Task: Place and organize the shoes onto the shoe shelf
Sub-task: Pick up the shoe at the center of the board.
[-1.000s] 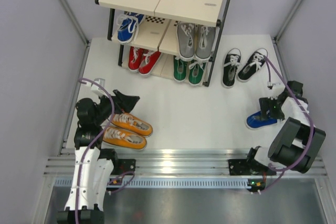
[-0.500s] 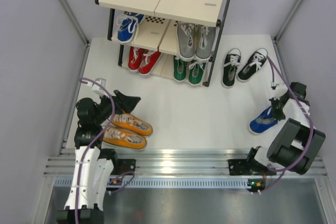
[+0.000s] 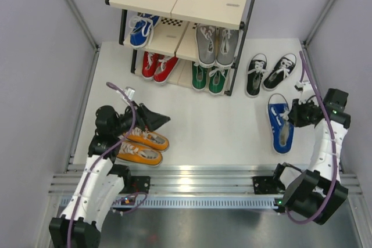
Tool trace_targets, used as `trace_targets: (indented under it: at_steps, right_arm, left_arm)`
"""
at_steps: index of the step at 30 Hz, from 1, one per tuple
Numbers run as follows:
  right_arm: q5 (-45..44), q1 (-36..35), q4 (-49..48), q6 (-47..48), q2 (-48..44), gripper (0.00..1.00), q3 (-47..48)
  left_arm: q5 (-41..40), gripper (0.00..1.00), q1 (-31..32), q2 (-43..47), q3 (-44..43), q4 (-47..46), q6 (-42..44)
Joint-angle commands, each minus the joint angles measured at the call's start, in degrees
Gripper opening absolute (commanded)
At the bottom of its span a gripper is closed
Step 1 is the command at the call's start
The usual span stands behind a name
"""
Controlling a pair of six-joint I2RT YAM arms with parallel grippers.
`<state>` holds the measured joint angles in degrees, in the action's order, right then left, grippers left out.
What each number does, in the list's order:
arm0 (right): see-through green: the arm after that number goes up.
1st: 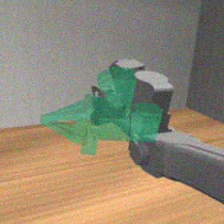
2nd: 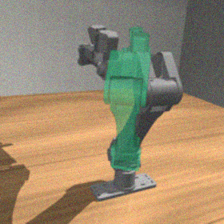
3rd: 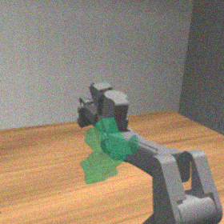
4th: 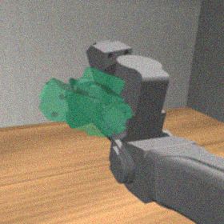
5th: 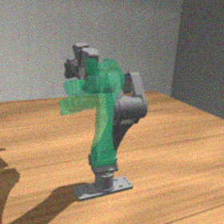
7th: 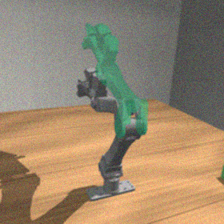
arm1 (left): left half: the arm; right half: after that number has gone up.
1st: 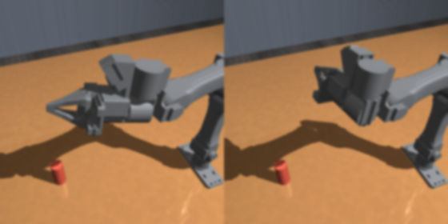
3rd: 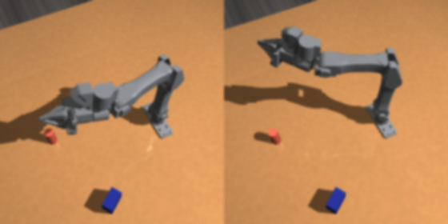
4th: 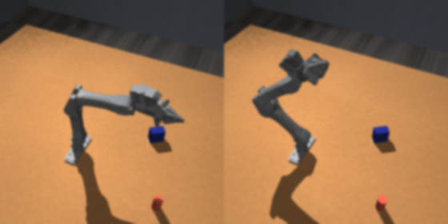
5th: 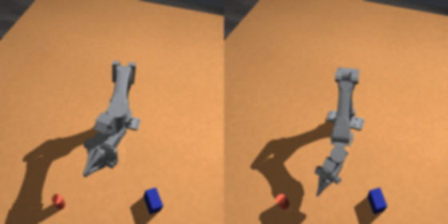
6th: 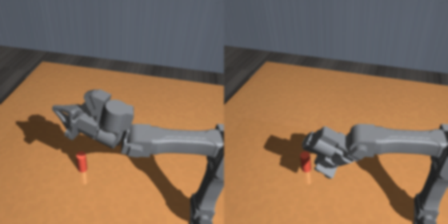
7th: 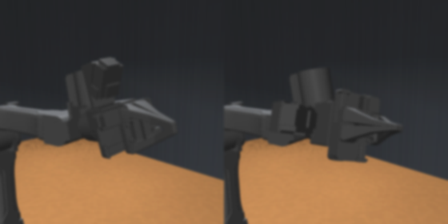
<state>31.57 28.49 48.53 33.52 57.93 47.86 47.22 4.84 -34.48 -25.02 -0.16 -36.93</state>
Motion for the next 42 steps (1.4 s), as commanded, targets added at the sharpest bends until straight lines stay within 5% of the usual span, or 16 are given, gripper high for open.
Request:
trace_targets:
  at_steps: [1,3,9,16,23,36,40,42]
  right_arm:
    - [12.18,-1.07,5.5,3.65,-2.29,0.0,4.78]
    - [14.56,-1.42,7.62,7.08,-3.17,0.0,5.4]
    - [21.94,-3.26,15.18,13.85,-4.32,0.0,9.09]
    - [30.91,-9.84,16.79,11.59,-3.35,0.0,11.57]
    - [33.64,-22.5,-4.3,-9.68,-8.53,0.0,4.09]
    - [40.41,-24.27,-11.35,-15.06,-11.61,0.0,-0.39]
    - [40.41,-24.36,-12.58,-14.89,-12.75,0.0,-2.06]
    - [40.15,-24.45,-11.54,-13.66,-13.11,0.0,-2.24]
  left_arm:
    - [0.78,0.98,5.15,-2.51,-0.83,-4.32,-2.18]
    - [-4.99,0.98,9.11,-3.22,-0.65,-4.75,-3.76]
    - [-25.75,0.98,34.86,-8.31,3.3,-18.62,-10.44]
    - [-39.92,0.98,54.81,-29.64,-2.31,-37.7,-11.77]
    - [-44.04,0.98,61.42,-43.29,-11.1,-46.67,-8.17]
    - [-51.18,0.98,64.77,-55.96,-18.49,-54.85,-6.93]
    - [-50.91,0.92,64.77,-57.45,-20.16,-56.26,-6.93]
    - [-50.39,0.76,64.77,-57.63,-20.77,-56.35,-6.49]
